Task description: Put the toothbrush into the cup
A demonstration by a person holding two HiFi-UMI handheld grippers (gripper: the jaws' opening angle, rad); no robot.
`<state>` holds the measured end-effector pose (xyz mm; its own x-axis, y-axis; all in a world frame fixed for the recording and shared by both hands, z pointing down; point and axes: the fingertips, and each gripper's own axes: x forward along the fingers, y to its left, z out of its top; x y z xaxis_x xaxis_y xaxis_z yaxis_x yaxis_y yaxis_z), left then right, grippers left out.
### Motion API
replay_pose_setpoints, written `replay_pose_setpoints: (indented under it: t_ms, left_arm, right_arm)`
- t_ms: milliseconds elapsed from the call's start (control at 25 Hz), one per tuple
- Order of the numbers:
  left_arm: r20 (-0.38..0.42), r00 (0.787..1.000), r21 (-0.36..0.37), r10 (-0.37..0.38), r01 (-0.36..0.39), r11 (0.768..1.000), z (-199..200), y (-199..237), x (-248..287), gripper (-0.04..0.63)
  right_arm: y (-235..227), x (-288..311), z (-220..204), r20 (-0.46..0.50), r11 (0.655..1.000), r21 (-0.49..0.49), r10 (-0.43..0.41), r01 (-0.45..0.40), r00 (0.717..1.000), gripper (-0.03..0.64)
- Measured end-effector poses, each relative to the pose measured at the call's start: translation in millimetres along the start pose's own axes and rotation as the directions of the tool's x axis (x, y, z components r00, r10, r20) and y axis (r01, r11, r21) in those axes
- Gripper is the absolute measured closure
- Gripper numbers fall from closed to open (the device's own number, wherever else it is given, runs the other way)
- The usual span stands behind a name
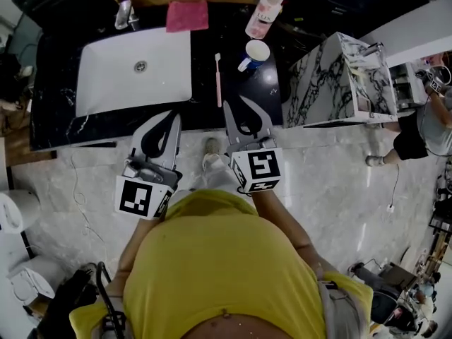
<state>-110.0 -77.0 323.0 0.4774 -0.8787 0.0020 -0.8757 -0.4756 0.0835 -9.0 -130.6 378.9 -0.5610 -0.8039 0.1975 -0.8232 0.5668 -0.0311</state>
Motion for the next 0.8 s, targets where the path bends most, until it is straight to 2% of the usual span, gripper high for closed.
replay_pose_setpoints:
  t_ms: [280,480,680,800]
  left_arm:
    - [-0.014,0.998,-0.013,0.064,-0.064,0.998,-9,37,67,0.594]
    - [-0.038,0.997,-0.016,0.072,-0.072,0.997,-23,47,95,0.594]
    - [-0.068,0.995,-0.026,0.066,-0.068,0.997,-36,52,106,0.594]
    - [-0.078,0.995,-0.034,0.057,-0.060,0.998,-40,53,110,0.594]
  right_arm:
    - [-33,72,-29,-0.105,0.995,-0.010,0.094,-0.096,0.990,0.529]
    - [-48,98,-59,-0.188,0.992,-0.012,0.125,-0.129,0.974,0.529]
    - [-51,110,-93,-0.314,0.989,-0.001,0.137,-0.145,0.940,0.529]
    - [-51,115,-107,-0.390,0.988,0.013,0.146,-0.153,0.909,0.529]
